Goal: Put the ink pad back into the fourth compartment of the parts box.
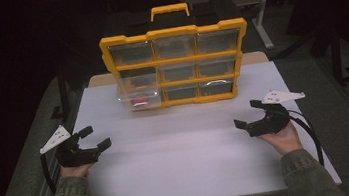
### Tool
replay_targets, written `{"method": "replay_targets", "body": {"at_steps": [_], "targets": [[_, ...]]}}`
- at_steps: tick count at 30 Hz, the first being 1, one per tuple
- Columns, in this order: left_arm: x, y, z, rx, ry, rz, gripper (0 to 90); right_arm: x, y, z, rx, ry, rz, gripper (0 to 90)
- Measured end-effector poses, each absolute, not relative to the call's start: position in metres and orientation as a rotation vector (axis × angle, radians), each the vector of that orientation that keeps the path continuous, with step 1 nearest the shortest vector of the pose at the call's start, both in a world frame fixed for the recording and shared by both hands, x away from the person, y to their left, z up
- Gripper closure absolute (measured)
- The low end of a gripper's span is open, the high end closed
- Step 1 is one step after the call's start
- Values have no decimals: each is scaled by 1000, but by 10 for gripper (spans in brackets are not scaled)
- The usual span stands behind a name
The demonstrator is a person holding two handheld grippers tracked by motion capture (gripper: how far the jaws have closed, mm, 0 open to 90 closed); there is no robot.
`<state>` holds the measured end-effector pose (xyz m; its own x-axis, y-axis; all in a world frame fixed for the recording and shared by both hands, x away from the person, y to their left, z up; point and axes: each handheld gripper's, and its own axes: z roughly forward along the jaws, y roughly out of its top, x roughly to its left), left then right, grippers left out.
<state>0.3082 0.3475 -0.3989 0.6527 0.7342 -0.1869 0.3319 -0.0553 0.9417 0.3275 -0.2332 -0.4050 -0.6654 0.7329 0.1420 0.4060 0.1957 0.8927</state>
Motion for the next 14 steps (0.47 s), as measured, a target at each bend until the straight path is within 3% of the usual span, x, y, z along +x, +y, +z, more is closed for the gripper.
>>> {"method": "replay_targets", "body": {"at_steps": [14], "targets": [[308, 346, -399, 1642, 879, 403, 0, 308, -249, -417, 1104, 2057, 1460, 0]]}}
